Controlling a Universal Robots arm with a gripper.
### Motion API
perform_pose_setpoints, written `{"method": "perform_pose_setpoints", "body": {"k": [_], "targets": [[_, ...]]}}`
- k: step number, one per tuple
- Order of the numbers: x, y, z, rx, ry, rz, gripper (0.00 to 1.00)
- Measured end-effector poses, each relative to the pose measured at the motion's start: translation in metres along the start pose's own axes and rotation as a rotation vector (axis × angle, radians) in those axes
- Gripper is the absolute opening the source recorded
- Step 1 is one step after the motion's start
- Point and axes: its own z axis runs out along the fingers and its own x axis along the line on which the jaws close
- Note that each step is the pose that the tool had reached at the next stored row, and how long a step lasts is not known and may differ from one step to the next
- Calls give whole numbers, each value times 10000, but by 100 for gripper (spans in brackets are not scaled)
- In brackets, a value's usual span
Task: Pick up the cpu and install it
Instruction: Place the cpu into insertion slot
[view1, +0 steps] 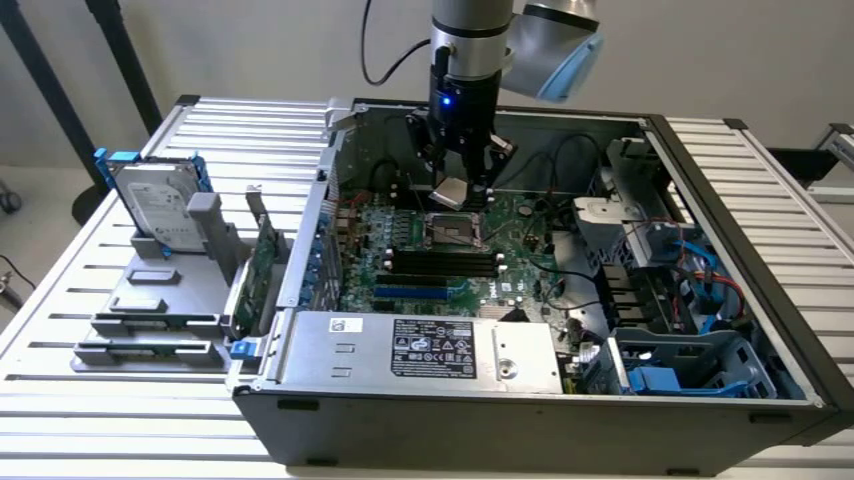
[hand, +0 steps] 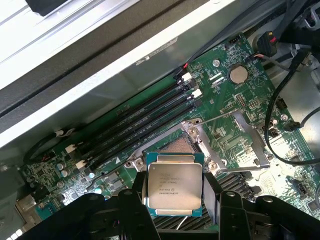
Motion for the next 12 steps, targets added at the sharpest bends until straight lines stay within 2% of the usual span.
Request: {"method": "perform_pose_setpoints", "body": {"k": [3,12], "targets": [[5,-4,4,2,-12,307,55],[6,-5,38,15,-75,1929,55]]}}
